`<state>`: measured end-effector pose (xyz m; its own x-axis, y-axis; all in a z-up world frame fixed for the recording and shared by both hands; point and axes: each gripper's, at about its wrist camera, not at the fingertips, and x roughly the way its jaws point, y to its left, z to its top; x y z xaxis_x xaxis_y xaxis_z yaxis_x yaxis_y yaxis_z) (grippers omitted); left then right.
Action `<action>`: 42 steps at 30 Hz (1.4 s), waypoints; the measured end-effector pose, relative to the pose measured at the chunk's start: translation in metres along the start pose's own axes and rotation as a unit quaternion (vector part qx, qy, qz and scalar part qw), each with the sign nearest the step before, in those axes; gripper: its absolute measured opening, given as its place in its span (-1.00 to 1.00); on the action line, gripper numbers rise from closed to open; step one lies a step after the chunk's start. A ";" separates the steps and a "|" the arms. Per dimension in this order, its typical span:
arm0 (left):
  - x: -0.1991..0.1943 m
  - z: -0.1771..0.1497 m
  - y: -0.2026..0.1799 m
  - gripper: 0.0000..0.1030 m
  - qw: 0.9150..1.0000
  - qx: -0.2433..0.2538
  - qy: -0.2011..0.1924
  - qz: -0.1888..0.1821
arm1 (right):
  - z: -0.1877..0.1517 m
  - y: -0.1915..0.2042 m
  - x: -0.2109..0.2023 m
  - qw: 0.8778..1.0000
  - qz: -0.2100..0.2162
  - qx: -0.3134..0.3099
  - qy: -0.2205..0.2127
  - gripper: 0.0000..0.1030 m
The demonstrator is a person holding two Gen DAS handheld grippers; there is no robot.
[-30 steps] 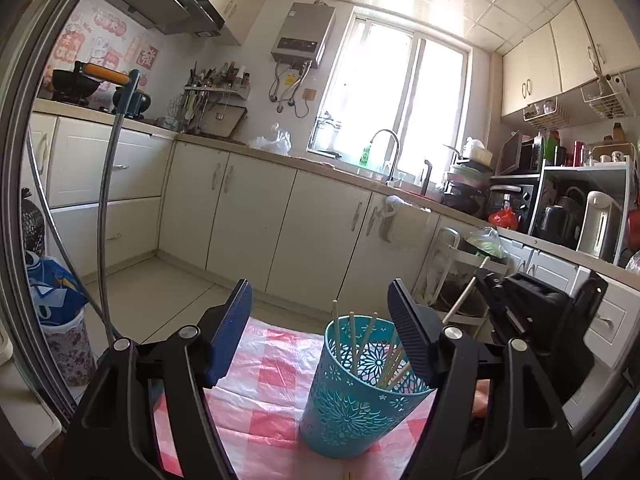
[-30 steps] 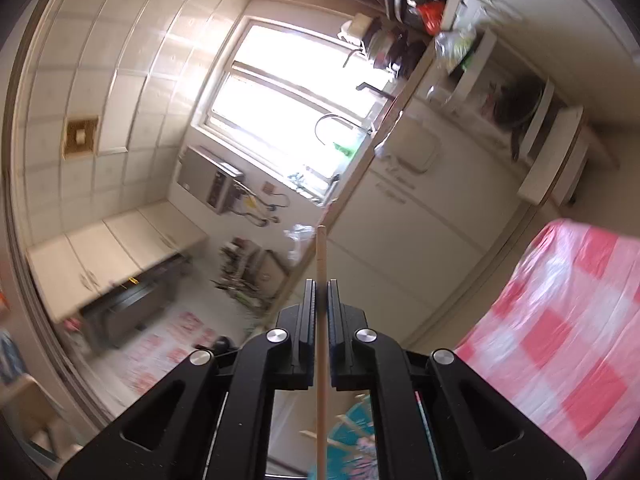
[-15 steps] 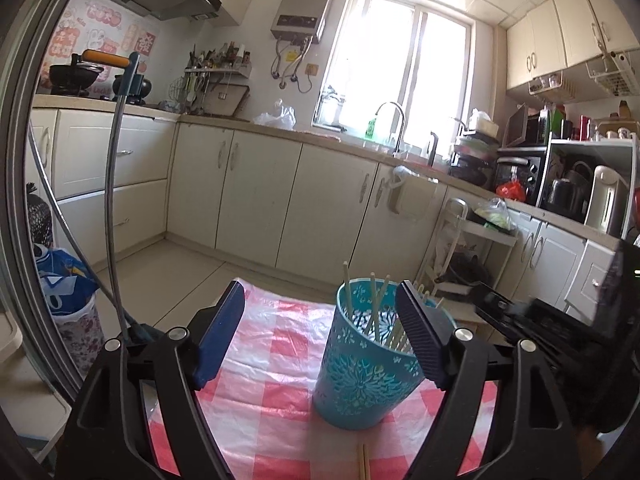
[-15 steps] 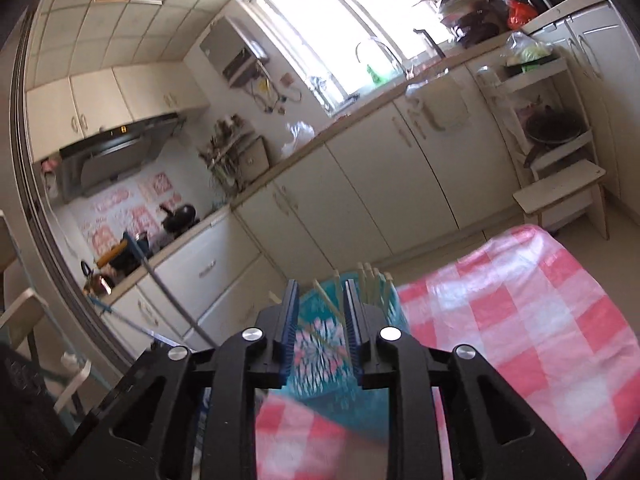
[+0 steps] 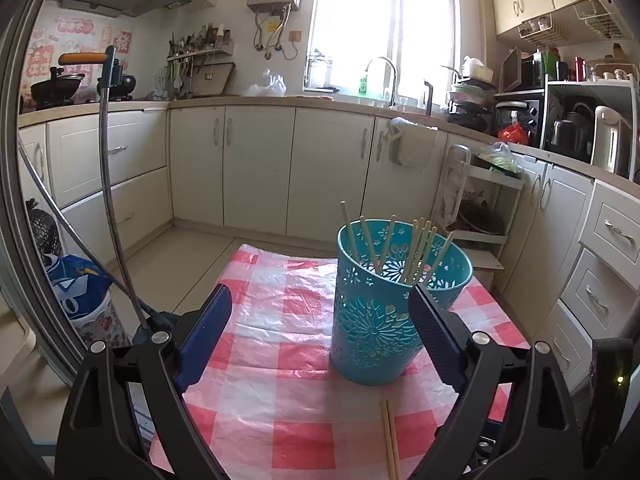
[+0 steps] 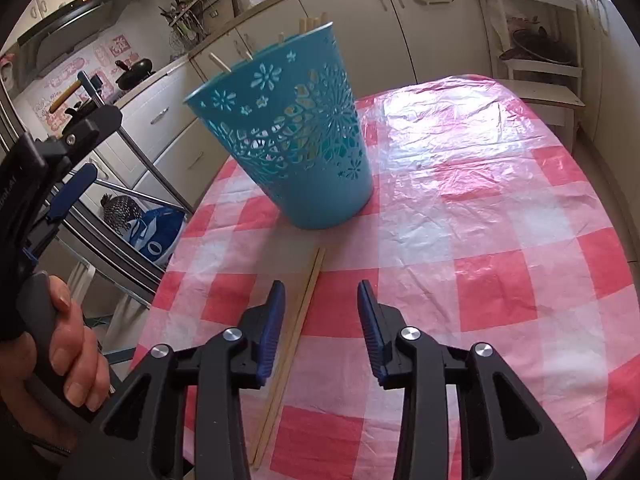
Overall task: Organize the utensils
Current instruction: 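Bring both open tools back down to the last chopsticks on the cloth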
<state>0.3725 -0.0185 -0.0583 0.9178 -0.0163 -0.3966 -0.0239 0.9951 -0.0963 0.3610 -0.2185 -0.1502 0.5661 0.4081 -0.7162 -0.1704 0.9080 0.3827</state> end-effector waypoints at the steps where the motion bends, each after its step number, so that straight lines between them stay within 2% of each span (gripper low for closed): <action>1: 0.002 0.001 0.001 0.67 1.000 0.001 0.005 0.001 | 0.000 0.002 0.003 1.000 0.002 -0.001 0.002 -0.24; 4: 0.005 0.001 0.001 0.75 1.000 0.007 0.011 0.002 | -0.003 0.011 0.011 1.000 -0.004 -0.021 0.005 -0.12; 12: 0.010 -0.003 0.003 0.83 0.999 0.034 0.022 0.010 | -0.003 0.023 0.025 0.998 -0.025 -0.051 0.017 -0.12; 22: 0.040 -0.014 0.021 0.84 0.994 0.012 0.103 0.019 | -0.004 0.021 0.033 0.997 -0.043 -0.059 0.017 -0.12; 25: 0.049 -0.019 0.022 0.84 0.992 0.005 0.126 0.016 | -0.006 0.028 0.039 0.994 -0.063 -0.081 0.019 -0.13; 34: 0.058 -0.029 0.019 0.84 0.988 0.017 0.152 0.012 | -0.013 0.038 0.051 0.984 -0.111 -0.138 0.032 -0.33; 36: 0.062 -0.033 0.016 0.84 0.986 0.028 0.162 0.009 | -0.014 0.041 0.052 0.981 -0.112 -0.154 0.035 -0.46; 37: 0.065 -0.035 0.013 0.84 0.984 0.036 0.172 0.006 | -0.014 0.041 0.051 0.980 -0.108 -0.162 0.041 -0.63; 38: 0.068 -0.038 0.011 0.84 0.983 0.044 0.181 0.002 | -0.013 0.041 0.051 0.979 -0.105 -0.167 0.046 -0.71; 42: 0.083 -0.056 -0.007 0.84 0.969 0.082 0.231 -0.020 | -0.010 0.033 0.046 0.974 -0.098 -0.191 0.072 -0.74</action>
<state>0.4269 -0.0325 -0.1416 0.6399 -0.0597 -0.7661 0.1069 0.9942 0.0118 0.3735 -0.1685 -0.1765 0.5030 0.2067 -0.8392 -0.3736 0.9276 0.0046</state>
